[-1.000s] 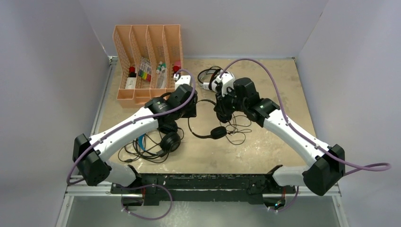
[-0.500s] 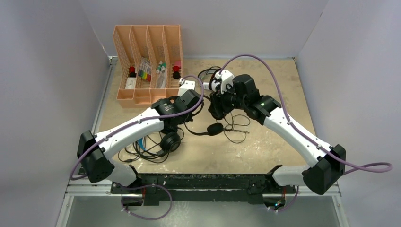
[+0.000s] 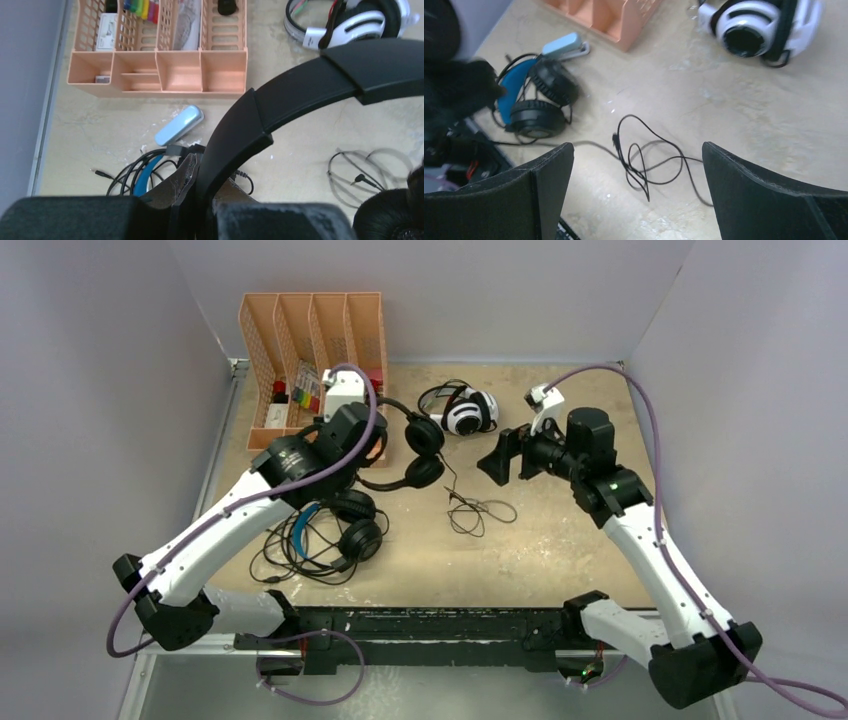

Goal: Wrap the headphones
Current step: Pick up the headphones from the center of the board.

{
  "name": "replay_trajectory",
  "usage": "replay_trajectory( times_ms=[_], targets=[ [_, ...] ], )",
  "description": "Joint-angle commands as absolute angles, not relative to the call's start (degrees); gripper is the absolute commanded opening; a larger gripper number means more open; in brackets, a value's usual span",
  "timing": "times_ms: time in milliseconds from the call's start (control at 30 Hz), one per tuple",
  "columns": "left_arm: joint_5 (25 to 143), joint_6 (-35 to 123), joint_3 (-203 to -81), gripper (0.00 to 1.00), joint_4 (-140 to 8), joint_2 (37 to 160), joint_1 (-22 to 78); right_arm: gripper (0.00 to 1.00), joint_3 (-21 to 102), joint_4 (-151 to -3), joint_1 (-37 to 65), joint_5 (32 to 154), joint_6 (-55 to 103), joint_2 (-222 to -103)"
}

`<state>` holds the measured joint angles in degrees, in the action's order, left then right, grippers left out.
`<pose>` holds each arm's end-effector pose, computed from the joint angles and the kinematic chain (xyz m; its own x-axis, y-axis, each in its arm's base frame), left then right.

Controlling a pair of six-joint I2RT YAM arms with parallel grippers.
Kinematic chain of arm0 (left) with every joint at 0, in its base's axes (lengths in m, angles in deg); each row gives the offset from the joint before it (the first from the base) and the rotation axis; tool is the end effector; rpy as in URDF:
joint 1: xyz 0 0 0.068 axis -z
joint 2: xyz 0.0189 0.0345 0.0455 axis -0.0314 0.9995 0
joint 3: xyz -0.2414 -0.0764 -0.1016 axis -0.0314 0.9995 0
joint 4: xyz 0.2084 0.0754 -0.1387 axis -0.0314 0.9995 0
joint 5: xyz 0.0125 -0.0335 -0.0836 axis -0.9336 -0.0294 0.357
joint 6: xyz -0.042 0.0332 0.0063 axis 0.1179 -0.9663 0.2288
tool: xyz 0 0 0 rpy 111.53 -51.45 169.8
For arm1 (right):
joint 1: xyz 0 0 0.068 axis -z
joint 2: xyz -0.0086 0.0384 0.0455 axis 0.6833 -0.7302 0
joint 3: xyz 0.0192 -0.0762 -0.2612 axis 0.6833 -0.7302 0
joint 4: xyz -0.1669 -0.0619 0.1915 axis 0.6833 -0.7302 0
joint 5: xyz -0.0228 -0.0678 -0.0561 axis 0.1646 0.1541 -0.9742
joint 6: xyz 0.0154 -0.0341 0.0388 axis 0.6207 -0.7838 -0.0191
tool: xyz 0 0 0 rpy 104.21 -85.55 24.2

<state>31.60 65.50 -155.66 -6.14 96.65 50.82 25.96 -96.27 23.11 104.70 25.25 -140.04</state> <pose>0.1789 -0.1680 0.4052 -0.5143 -0.0122 -0.8575 -0.0750 0.9967 0.0308 0.2081 0.0884 0.3778 -0.3632 0.0065 -0.9317 -0.5778 0.7829 0.2307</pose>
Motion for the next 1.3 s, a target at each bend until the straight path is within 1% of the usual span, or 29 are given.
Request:
replay_trajectory(
  times_ms=[0, 67, 133, 167, 233, 333, 400, 433, 500, 567, 667, 800, 833, 867, 967, 1000, 1033, 1067, 1100, 1133, 1167, 1200, 1233, 1267],
  targets=[
    [31.3, 65.8, -162.9, 0.00, -6.6, 94.4, 47.9, 0.99, 18.6, -83.8, 29.2, 121.9, 30.8, -140.3],
    [33.1, 66.0, -165.6, 0.00, -7.0, 93.7, 46.5, 0.98, 17.5, -81.1, 31.7, 123.9, 31.7, -142.1],
    [34.0, 66.4, -169.2, 0.00, -6.8, 93.7, 45.3, 0.93, 18.3, -83.2, 31.8, 119.9, 27.4, -145.1],
    [34.6, 66.3, -171.0, 0.00, -6.9, 93.8, 45.0, 0.90, 18.7, -83.7, 31.7, 120.5, 25.8, -146.7],
    [36.3, 65.9, -174.6, 0.00, -7.2, 94.5, 44.8, 0.85, 17.5, -78.8, 31.3, 128.6, 26.6, -149.1],
    [38.4, 65.1, -180.5, 0.00, -6.9, 96.1, 44.7, 0.85, 12.9, -62.9, 29.1, 140.0, 32.9, -151.2],
    [39.7, 64.7, -183.3, 0.00, -7.2, 96.7, 44.7, 0.85, 12.5, -54.7, 26.9, 140.1, 37.3, -153.7],
    [40.0, 64.5, -184.5, 0.00, -7.3, 97.0, 44.8, 0.84, 13.7, -54.1, 25.4, 138.9, 37.4, -155.2],
    [40.8, 64.2, -187.1, 0.00, -7.1, 97.5, 44.8, 0.83, 17.3, -57.6, 23.2, 135.7, 35.1, -157.2],
    [41.5, 64.0, -189.7, 0.00, -6.9, 98.1, 44.7, 0.81, 18.7, -58.3, 22.7, 134.0, 34.8, -158.3],
    [42.3, 64.1, -191.7, 0.00, -7.1, 98.5, 44.7, 0.80, 17.2, -52.0, 22.7, 133.2, 36.3, -158.3],
    [43.5, 64.4, -191.8, 0.00, -8.0, 98.6, 44.7, 0.79, 13.7, -37.9, 21.5, 135.6, 41.7, -157.6],
    [43.6, 64.6, -191.7, 0.00, -8.4, 98.6, 44.8, 0.76, 13.3, -35.3, 20.9, 135.1, 43.1, -157.9],
    [43.6, 64.7, -191.4, 0.00, -8.9, 98.5, 44.8, 0.70, 13.2, -32.7, 20.3, 134.2, 44.9, -158.4],
    [43.6, 65.1, -190.6, 0.00, -10.7, 98.1, 44.7, 0.49, 12.0, -21.0, 18.8, 132.0, 53.1, -160.9],
    [43.0, 65.1, -191.0, 0.00, -11.0, 98.1, 44.7, 0.35, 11.1, -19.3, 18.6, 128.9, 55.0, -161.0],
    [42.2, 65.0, -191.7, 0.00, -10.9, 98.2, 44.7, 0.20, 10.5, -23.0, 18.6, 124.4, 55.8, -160.3],
    [40.6, 64.9, -192.8, 0.00, -10.4, 98.2, 44.8, 0.08, 10.9, -33.8, 18.6, 117.7, 53.0, -158.8],
    [38.4, 64.6, -193.9, 0.00, -9.6, 98.0, 44.8, 0.01, 12.6, -48.2, 18.7, 100.5, 49.4, -156.8],
    [35.8, 64.3, -194.7, 0.00, -9.0, 97.5, 44.7, 0.00, 14.5, -60.7, 18.7, 88.2, 47.7, -155.3],
    [32.4, 63.9, -195.1, 0.00, -8.4, 96.6, 44.7, 0.02, 15.4, -68.0, 19.1, 78.3, 46.3, -153.8],
    [28.9, 63.1, -195.0, 0.00, -8.1, 94.8, 44.7, 0.07, 15.0, -72.7, 20.0, 71.3, 43.5, -151.9],
    [25.4, 62.5, -194.5, 0.00, -8.1, 93.3, 44.7, 0.15, 14.0, -74.7, 21.6, 67.2, 41.7, -150.0],
    [21.8, 61.9, -193.8, 0.00, -8.3, 91.6, 44.8, 0.21, 13.1, -76.6, 24.4, 65.5, 40.8, -147.9]
  ],
)
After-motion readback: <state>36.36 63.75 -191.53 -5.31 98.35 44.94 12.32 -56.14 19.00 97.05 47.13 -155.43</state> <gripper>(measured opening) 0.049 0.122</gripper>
